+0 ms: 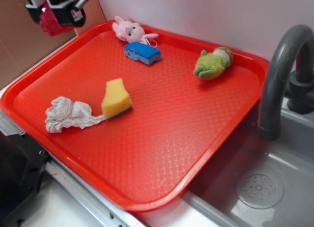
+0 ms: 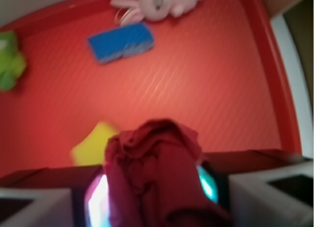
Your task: Grab the red paper.
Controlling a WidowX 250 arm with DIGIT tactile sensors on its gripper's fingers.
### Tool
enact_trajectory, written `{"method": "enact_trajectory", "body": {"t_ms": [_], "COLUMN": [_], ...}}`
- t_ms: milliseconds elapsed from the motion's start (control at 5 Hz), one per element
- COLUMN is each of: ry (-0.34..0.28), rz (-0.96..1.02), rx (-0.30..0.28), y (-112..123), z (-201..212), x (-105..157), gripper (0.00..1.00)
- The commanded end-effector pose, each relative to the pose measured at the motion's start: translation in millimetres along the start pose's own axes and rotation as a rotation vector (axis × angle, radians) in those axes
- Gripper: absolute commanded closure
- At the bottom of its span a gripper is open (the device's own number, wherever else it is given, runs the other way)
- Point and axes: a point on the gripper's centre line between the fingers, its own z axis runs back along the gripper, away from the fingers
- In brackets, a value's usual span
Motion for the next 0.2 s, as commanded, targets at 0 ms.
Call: {"method": "enact_trajectory", "body": {"t_ms": [0], "ry": [-0.068], "rz": [0.041], "rx": [-0.031], "y": [-24.9], "z": [42.8], "x": [-4.9], "gripper": [1.00]}}
